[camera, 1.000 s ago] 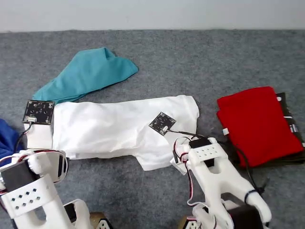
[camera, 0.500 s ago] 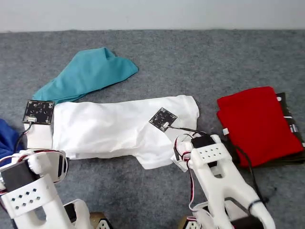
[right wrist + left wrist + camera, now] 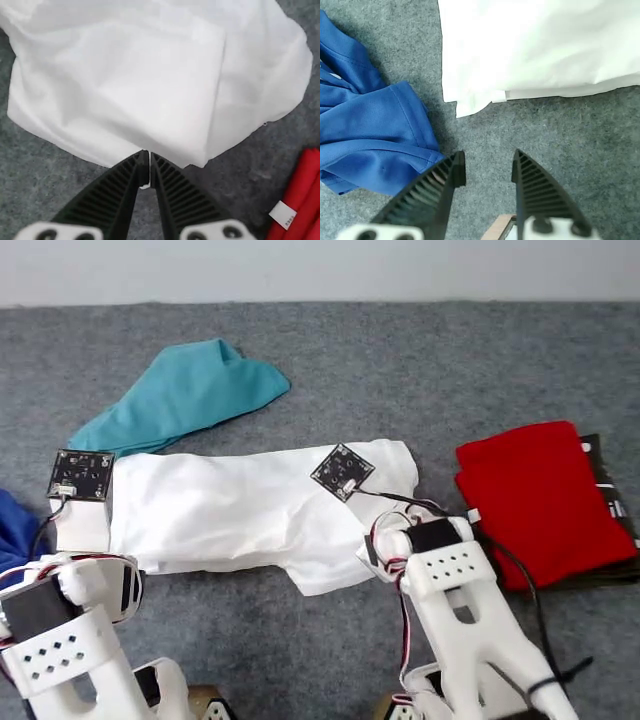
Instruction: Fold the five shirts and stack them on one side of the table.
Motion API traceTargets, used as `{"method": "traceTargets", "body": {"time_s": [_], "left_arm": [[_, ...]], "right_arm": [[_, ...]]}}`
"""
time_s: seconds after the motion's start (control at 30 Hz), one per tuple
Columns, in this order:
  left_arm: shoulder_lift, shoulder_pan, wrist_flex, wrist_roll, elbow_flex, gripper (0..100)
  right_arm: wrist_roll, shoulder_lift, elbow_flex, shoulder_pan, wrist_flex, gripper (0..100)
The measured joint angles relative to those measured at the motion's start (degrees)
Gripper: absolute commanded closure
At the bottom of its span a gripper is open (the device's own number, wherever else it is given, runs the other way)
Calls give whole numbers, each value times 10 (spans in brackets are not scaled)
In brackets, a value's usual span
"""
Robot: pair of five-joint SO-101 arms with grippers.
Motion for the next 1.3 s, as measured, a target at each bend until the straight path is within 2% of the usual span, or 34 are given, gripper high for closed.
{"method": "traceTargets", "body": {"time_s": [0.17, 0.3, 0.53, 0.87, 1.07, 1.3], "left_arm": [[0, 0, 0, 0, 0, 839], [0, 0, 0, 0, 0, 839], [0, 0, 0, 0, 0, 839], [0, 0, 0, 0, 0, 839], [0, 0, 0, 0, 0, 839], [0, 0, 0, 0, 0, 839]], "right_arm": [[0, 35, -36, 0, 64, 864], [0, 37, -47, 0, 113, 875], [0, 42, -47, 0, 118, 874], [0, 42, 34, 5, 7, 873], [0, 44, 39, 47, -8, 873], [0, 44, 41, 47, -8, 874]]}}
